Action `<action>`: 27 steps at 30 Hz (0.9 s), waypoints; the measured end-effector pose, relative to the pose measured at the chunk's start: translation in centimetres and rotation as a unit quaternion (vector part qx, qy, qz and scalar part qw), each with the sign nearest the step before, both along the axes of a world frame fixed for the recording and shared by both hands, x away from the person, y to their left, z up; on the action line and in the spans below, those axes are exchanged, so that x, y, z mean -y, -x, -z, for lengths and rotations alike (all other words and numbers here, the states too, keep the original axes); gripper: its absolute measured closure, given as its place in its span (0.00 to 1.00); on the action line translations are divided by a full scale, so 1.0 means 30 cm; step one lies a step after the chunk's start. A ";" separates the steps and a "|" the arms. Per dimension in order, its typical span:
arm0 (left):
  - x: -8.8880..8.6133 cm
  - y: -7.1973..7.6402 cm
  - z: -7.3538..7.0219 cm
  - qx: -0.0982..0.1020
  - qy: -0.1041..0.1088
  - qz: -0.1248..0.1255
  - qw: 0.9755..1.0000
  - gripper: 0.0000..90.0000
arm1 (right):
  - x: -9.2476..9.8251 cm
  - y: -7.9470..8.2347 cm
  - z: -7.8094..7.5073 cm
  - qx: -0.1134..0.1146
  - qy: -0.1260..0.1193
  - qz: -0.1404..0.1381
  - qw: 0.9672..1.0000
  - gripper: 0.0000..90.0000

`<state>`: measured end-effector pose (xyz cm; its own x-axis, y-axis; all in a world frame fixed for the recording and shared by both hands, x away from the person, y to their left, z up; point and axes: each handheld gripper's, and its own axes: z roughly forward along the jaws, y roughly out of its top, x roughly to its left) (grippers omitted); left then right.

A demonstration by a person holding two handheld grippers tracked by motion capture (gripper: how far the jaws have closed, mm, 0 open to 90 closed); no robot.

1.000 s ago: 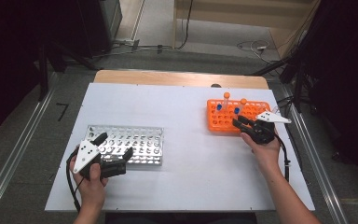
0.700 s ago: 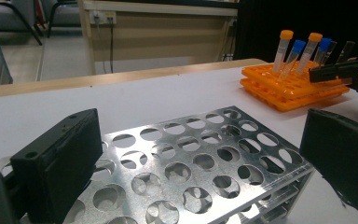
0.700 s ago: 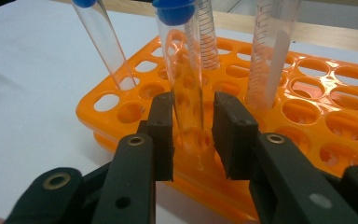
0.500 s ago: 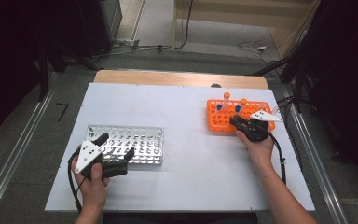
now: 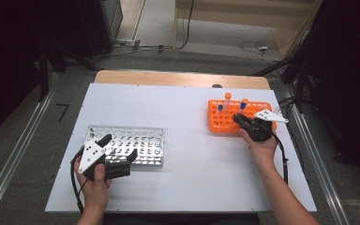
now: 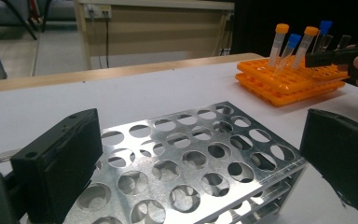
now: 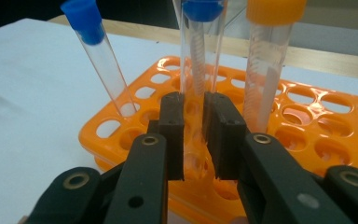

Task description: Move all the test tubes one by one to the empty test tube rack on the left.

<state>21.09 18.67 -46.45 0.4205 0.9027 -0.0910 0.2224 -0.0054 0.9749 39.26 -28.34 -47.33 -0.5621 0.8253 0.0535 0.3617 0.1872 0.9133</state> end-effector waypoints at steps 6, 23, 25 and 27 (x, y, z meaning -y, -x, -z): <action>0.016 -0.003 -0.028 -0.004 0.005 0.011 1.000 0.00 | 0.011 0.026 -0.047 0.005 -0.015 -0.004 1.000 0.83; 0.159 -0.078 -0.126 -0.006 -0.011 0.079 0.997 0.01 | -0.045 0.164 -0.133 -0.005 -0.015 -0.077 0.997 0.84; 0.180 -0.090 -0.133 -0.007 -0.013 0.089 0.996 0.01 | -0.051 0.172 -0.135 -0.003 -0.014 -0.084 0.996 0.84; 0.206 -0.103 -0.140 -0.006 -0.016 0.098 0.995 0.01 | -0.069 0.200 -0.142 0.000 -0.009 -0.098 0.995 0.84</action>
